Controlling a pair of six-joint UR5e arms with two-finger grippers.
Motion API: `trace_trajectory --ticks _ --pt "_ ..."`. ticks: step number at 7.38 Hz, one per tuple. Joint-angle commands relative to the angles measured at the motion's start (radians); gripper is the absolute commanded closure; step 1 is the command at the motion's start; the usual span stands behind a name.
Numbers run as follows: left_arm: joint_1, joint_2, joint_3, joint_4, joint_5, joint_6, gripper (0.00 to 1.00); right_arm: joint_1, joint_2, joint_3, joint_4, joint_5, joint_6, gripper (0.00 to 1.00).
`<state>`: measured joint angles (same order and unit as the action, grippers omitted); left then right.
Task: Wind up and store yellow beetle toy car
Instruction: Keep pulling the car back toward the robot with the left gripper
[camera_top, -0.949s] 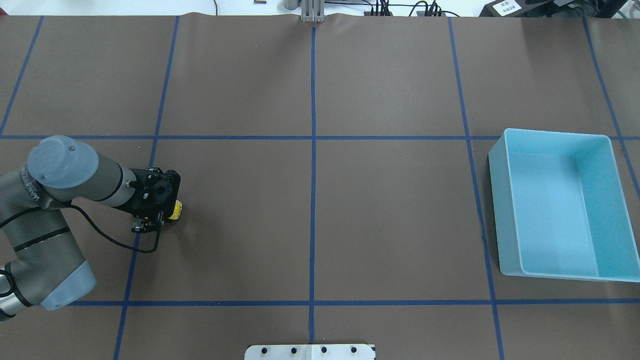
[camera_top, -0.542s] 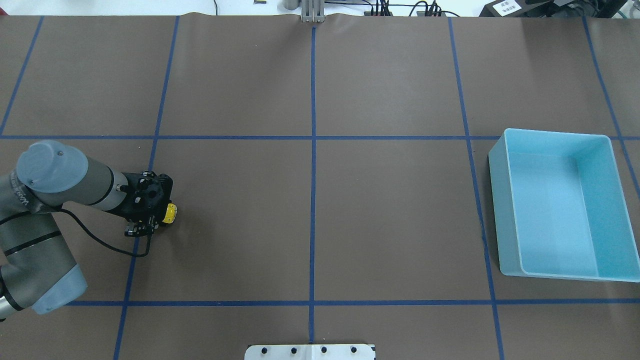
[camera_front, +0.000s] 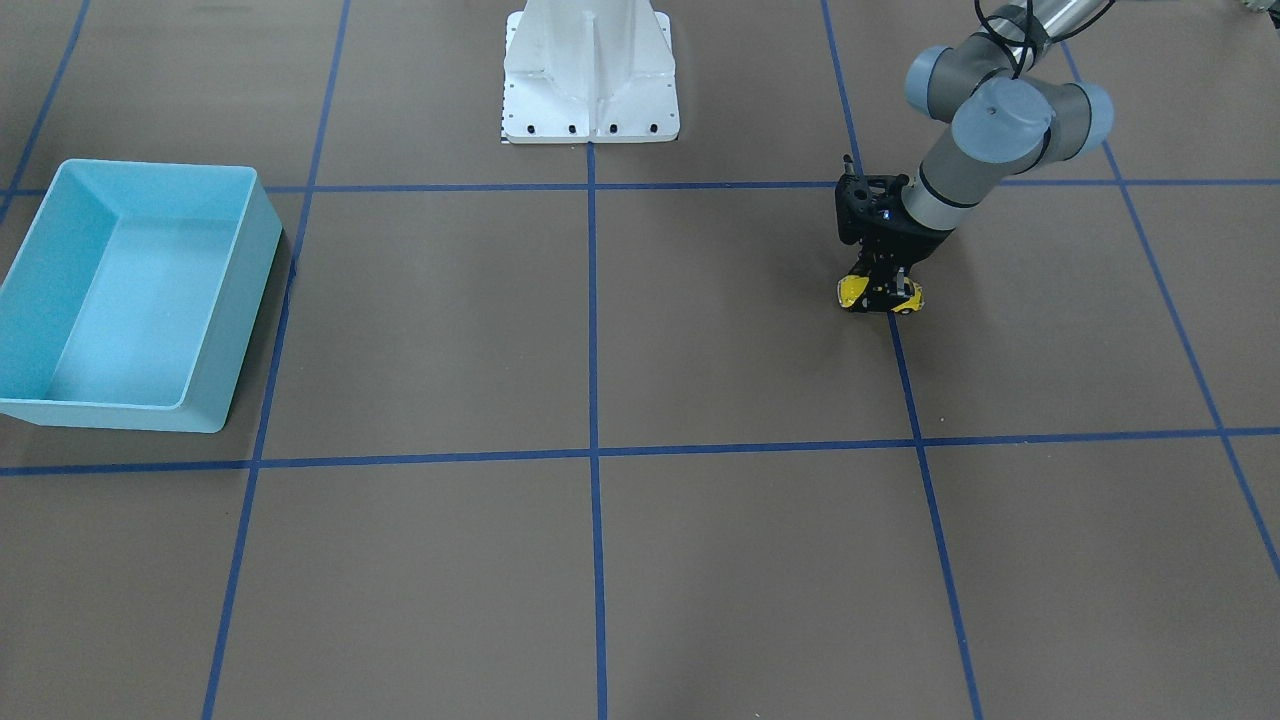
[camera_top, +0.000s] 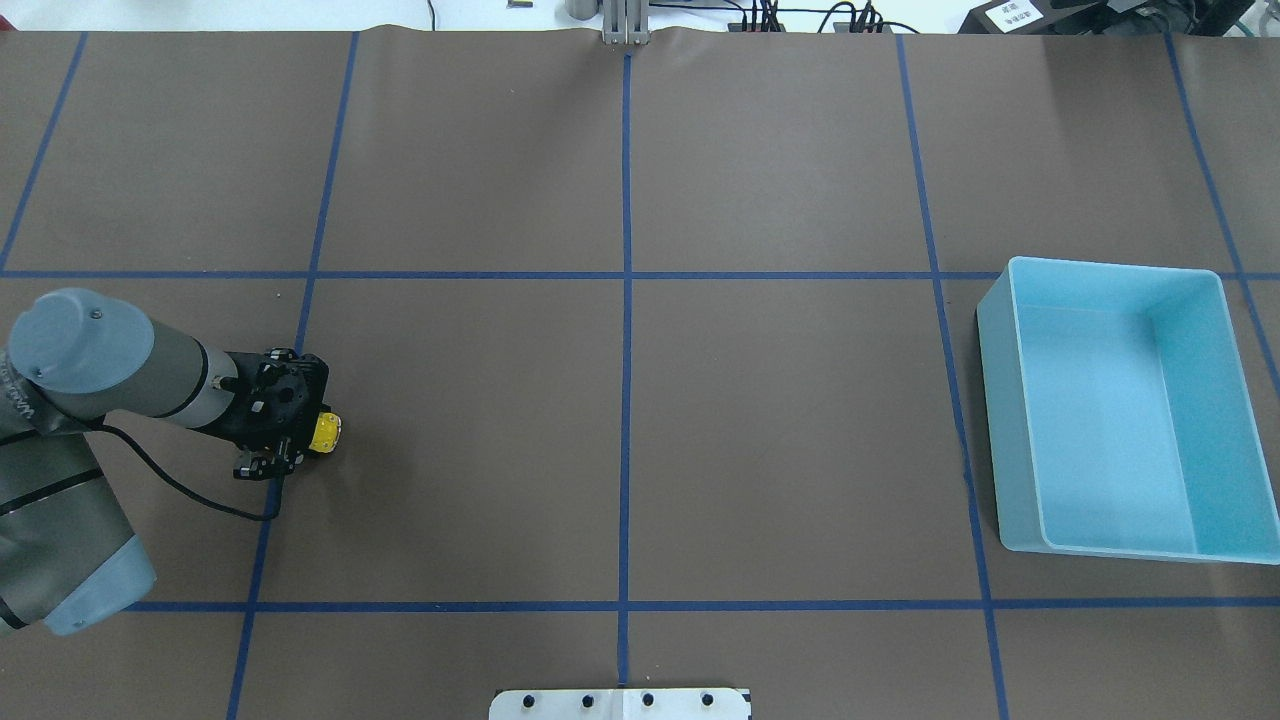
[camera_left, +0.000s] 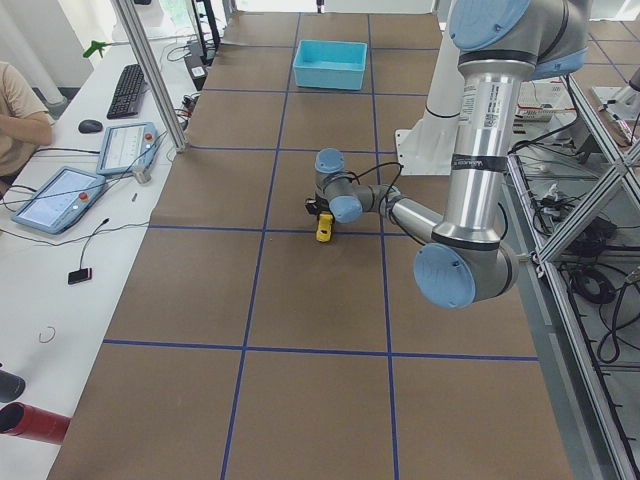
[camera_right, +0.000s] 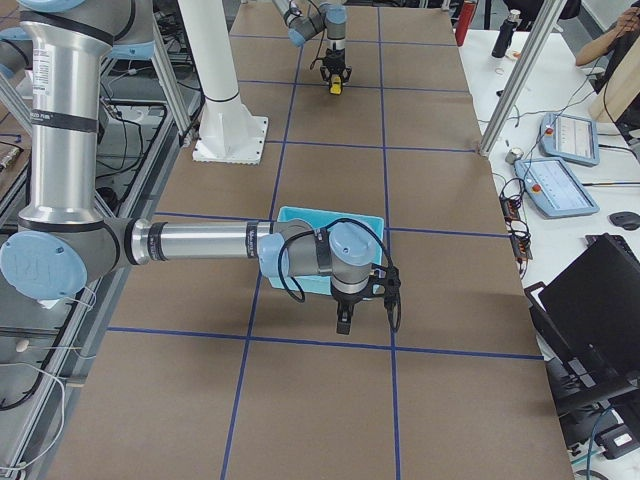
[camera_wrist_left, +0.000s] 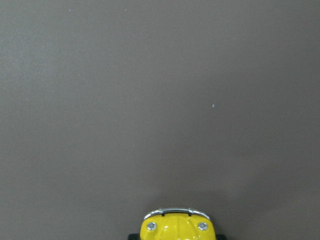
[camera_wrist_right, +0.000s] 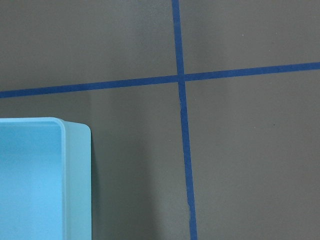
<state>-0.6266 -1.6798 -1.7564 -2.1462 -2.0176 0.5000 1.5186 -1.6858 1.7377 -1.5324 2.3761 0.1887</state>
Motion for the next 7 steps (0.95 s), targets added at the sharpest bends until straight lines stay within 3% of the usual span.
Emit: trace_trajectory --ticks 1,7 --pt "-0.005 0.011 0.0 -0.017 -0.019 0.0 0.88 0.0 0.0 0.0 0.0 0.0 0.0 0.01" --pt "-0.019 0.043 -0.002 -0.06 -0.036 0.002 0.88 0.0 0.0 0.0 0.0 0.0 0.0 0.01"
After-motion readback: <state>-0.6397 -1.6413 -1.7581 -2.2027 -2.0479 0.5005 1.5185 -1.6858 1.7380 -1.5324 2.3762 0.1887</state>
